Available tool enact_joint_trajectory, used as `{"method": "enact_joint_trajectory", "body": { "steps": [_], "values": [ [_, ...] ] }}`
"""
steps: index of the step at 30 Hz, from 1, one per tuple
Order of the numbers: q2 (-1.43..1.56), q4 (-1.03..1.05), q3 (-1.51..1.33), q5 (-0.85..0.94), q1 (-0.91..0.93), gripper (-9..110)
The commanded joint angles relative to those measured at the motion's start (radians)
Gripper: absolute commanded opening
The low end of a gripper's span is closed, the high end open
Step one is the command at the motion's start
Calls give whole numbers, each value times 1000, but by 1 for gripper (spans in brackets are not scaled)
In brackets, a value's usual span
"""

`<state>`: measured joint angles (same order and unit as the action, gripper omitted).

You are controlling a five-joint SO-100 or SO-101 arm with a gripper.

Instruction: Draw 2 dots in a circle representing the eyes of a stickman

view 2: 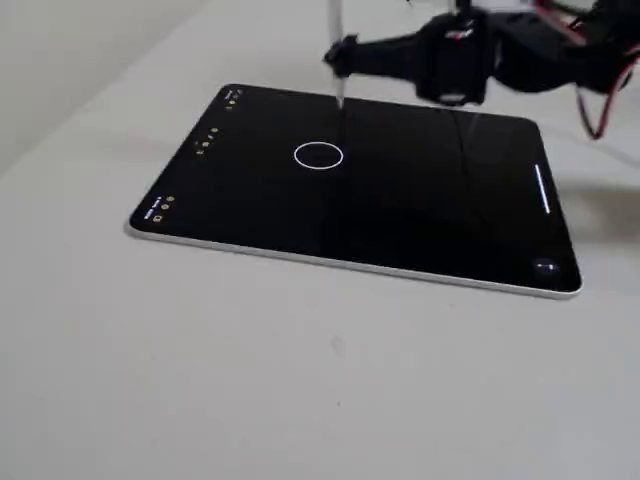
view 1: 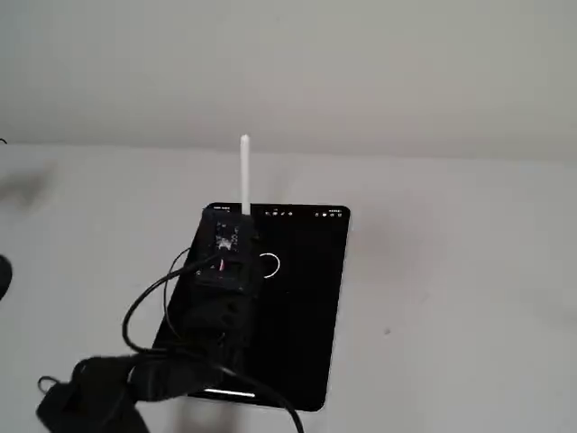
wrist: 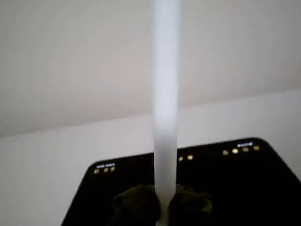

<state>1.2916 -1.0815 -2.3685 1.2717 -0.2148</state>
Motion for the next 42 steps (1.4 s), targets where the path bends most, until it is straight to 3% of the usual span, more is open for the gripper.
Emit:
{"method": "enact_joint_trajectory", "body": {
  "steps": [1,14,42],
  "values": [
    [-72,-75,118,14,6,0],
    [-253,-135,259,35,8,0],
    [-353,-126,325,75,0,0]
  ]
}}
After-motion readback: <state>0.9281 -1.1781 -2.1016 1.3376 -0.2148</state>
